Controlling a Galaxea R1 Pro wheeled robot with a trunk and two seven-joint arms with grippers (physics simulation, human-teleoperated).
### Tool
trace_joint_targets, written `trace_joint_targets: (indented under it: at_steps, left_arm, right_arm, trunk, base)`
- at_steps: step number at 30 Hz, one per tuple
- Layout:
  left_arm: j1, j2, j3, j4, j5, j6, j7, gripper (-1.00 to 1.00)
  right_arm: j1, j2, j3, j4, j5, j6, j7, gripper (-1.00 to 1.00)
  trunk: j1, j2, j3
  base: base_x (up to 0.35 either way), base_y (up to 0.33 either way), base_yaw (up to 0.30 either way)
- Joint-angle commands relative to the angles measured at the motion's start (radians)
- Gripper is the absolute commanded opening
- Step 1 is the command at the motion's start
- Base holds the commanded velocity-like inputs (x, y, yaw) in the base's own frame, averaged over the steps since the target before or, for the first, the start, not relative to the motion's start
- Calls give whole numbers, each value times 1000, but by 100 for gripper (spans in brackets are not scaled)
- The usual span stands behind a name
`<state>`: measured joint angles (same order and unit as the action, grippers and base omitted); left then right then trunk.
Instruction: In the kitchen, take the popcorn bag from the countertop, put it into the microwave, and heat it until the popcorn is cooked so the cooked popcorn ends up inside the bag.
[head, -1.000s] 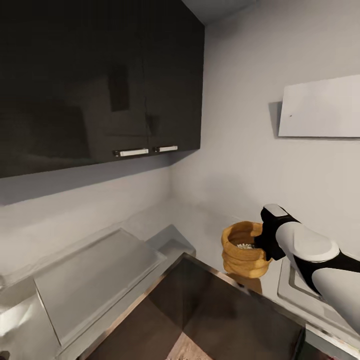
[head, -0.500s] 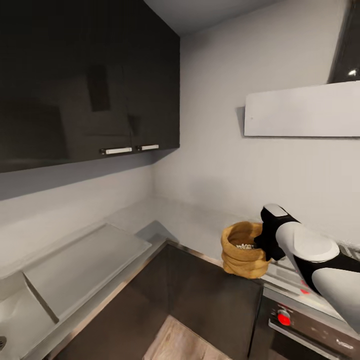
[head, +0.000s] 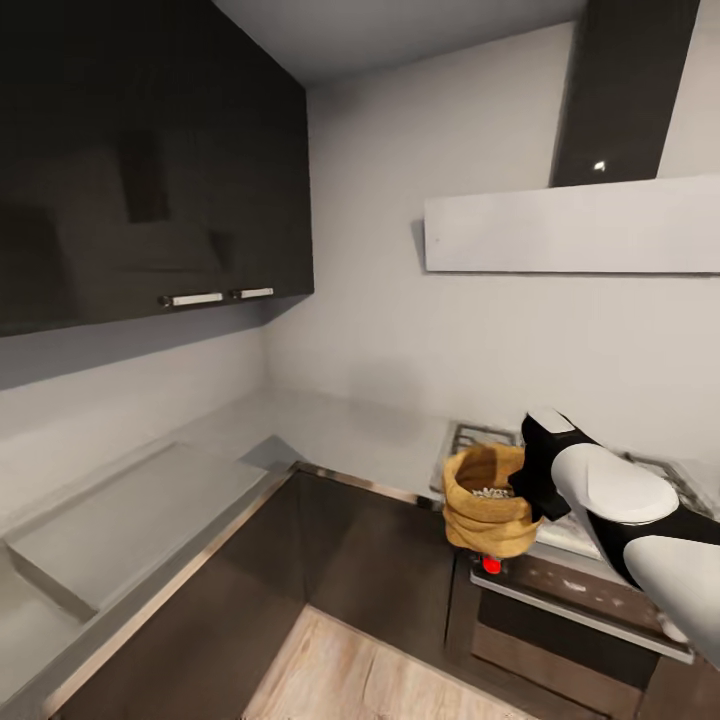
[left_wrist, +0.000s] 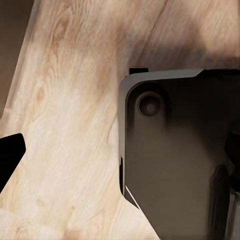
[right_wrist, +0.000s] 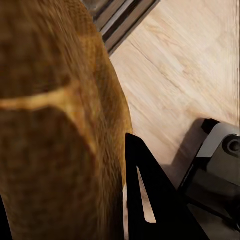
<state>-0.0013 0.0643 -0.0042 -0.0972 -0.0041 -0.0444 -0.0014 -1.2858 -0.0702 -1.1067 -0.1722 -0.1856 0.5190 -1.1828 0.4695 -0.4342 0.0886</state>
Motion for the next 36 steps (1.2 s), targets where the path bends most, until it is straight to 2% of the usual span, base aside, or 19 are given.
trace_joint_targets:
  at_steps: [1, 27, 36]
  left_arm:
    - [0, 0, 0, 1, 0, -3, 0, 100]
    - [1, 0, 1, 1, 0, -7, 0, 100]
    - [0, 0, 1, 1, 0, -9, 0, 100]
  right_arm:
    - [0, 0, 8, -1, -11, 9, -4, -100]
    - [0, 8, 13, 1, -11, 9, 0, -100]
    - [0, 9, 13, 2, -10, 9, 0, -100]
  trunk:
    - [0, -1, 0]
    - [0, -1, 0]
    - [0, -1, 0]
  base:
    - [-331, 0, -278]
    - [-308, 0, -279]
    - [-170, 0, -279]
